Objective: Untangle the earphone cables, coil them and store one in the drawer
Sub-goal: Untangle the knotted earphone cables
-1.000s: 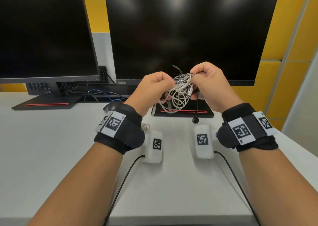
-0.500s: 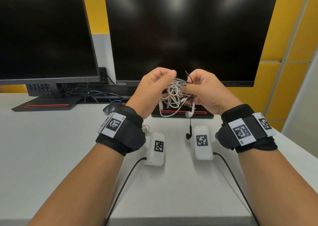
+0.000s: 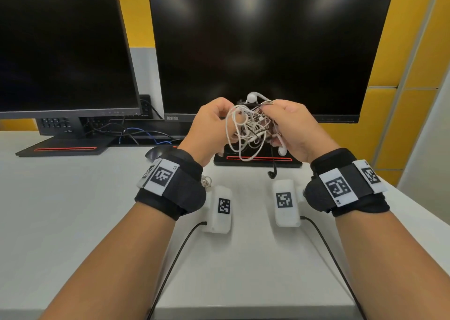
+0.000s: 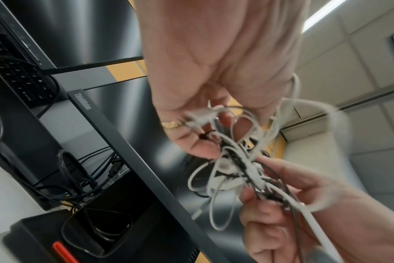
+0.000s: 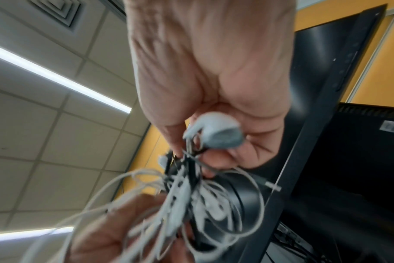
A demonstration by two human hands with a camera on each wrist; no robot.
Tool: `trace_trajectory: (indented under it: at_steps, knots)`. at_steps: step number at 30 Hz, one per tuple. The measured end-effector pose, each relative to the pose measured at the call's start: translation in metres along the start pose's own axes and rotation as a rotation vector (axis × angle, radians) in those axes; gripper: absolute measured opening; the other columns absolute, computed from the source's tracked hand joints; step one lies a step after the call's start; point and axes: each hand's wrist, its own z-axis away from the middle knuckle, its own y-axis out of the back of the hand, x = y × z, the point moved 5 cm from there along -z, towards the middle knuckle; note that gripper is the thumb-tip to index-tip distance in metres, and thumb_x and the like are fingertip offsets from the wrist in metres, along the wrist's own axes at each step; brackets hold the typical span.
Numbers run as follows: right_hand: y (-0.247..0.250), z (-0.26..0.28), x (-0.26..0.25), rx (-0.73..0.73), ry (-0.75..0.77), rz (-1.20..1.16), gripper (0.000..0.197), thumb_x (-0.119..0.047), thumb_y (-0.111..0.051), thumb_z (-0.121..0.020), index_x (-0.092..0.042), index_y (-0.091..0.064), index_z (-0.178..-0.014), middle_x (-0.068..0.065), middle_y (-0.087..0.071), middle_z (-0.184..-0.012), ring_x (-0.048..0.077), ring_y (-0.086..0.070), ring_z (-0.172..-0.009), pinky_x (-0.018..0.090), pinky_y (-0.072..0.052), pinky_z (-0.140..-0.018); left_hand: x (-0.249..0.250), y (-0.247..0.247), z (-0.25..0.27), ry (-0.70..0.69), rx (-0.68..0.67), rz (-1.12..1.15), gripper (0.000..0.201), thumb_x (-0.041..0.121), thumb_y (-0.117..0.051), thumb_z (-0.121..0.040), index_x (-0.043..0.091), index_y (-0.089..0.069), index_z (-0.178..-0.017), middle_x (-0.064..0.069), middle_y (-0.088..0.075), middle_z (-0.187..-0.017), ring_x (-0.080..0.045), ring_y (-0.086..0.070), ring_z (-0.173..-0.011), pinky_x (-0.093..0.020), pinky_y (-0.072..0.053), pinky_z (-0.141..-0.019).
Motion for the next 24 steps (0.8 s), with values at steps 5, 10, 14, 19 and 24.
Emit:
trace_trajectory:
  at_steps: [5, 10, 14, 19, 24]
  knots:
    - [0.008, 0.003, -0.003, 0.011, 0.036, 0.0, 0.008, -0.01, -0.059, -0.095, -0.013, -0.061, -0.087, 0.0, -0.059, -0.073, 0.008, -0.055, -0.059, 0.023, -0.048, -0.055, -0.004, 0.019, -0.005, 0.018, 0.176, 0.121, 0.015, 0.003, -0.054, -0.093, 0.015, -0.049, -0.085, -0.017, -0.059, -0.083, -0.023, -0.061, -0.07, -0.026, -0.053, -0.056]
    - [0.001, 0.004, -0.004, -0.012, -0.033, -0.127, 0.024, -0.031, -0.046, -0.103, -0.016, -0.055, -0.087, 0.004, -0.065, -0.08, 0.017, -0.063, -0.072, 0.033, -0.056, -0.066, -0.001, 0.001, -0.006, 0.193, 0.011, 0.152, 0.023, 0.033, -0.051, -0.098, 0.019, -0.063, -0.085, -0.001, -0.07, -0.084, -0.018, -0.069, -0.081, -0.037, -0.059, -0.074]
    - [0.002, 0.004, -0.006, -0.002, -0.014, -0.1, 0.032, -0.033, -0.039, -0.104, -0.015, -0.064, -0.097, 0.007, -0.067, -0.089, 0.021, -0.063, -0.082, 0.041, -0.055, -0.078, 0.006, -0.009, 0.003, 0.103, -0.194, 0.081, 0.017, 0.034, -0.054, -0.094, 0.03, -0.07, -0.097, 0.008, -0.072, -0.094, -0.008, -0.067, -0.091, -0.029, -0.056, -0.079]
    - [-0.001, 0.004, -0.006, -0.081, 0.033, -0.141, 0.031, -0.013, -0.051, -0.099, -0.027, -0.058, -0.126, 0.002, -0.068, -0.105, 0.02, -0.065, -0.091, 0.037, -0.054, -0.073, 0.013, -0.012, 0.014, 0.15, -0.253, 0.206, 0.051, 0.053, -0.05, -0.074, 0.019, -0.065, -0.109, 0.005, -0.064, -0.115, -0.008, -0.059, -0.107, -0.04, -0.043, -0.095]
    - [-0.002, 0.006, -0.008, -0.101, 0.09, -0.103, 0.061, 0.006, -0.058, -0.09, -0.034, -0.049, -0.135, 0.008, -0.061, -0.125, 0.028, -0.065, -0.108, 0.038, -0.059, -0.077, 0.005, 0.0, -0.004, 0.215, 0.007, 0.013, 0.023, 0.021, -0.046, -0.099, 0.019, -0.063, -0.084, 0.003, -0.068, -0.094, -0.01, -0.061, -0.099, -0.025, -0.048, -0.086]
